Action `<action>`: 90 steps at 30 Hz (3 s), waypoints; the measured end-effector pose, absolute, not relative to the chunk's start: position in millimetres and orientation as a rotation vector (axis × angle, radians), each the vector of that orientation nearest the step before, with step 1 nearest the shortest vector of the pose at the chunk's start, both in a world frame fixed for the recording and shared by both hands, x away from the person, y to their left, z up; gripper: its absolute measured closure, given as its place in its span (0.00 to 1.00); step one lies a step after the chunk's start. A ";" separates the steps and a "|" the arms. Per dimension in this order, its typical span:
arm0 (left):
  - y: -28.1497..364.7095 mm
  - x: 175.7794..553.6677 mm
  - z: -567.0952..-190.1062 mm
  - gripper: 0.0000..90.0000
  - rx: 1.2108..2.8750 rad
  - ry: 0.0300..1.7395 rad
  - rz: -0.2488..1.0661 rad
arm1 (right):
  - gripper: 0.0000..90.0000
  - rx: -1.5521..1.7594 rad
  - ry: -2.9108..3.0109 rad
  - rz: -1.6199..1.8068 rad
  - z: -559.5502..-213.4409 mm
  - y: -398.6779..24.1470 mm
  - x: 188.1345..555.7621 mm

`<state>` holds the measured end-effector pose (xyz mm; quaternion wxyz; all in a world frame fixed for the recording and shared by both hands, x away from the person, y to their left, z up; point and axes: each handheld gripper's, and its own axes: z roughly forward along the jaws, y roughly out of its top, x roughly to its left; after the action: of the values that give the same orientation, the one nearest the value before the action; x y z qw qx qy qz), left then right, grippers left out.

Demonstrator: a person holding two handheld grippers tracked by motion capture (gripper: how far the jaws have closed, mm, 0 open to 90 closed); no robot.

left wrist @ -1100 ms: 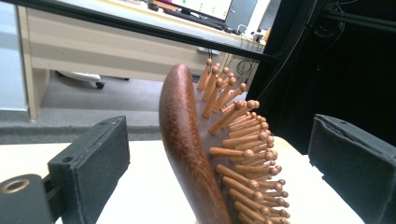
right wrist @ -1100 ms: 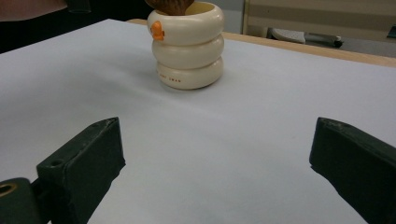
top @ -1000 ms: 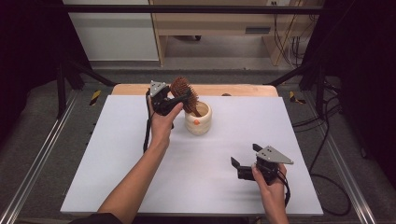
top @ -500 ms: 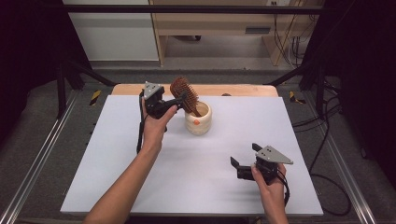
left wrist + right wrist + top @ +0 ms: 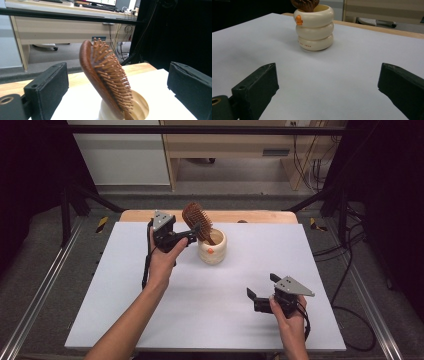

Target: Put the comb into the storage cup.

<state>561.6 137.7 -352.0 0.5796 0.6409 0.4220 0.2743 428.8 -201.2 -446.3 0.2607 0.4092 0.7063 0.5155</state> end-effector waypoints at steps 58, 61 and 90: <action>211.9 527.5 -312.7 0.04 1.418 0.947 0.646 | 0.04 1.099 1.894 1.428 -443.6 -203.3 427.0; 215.3 525.6 -311.1 0.04 1.420 0.941 0.656 | 0.04 1.101 1.889 1.424 -443.5 -203.2 426.8; 238.1 501.7 -318.9 0.02 1.412 0.932 0.699 | 0.04 1.048 1.828 1.442 -441.3 -215.6 422.0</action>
<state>501.7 238.1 -318.9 0.6095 0.6115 0.4035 0.3029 422.0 -215.6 -441.3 0.2901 0.3927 0.6851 0.5407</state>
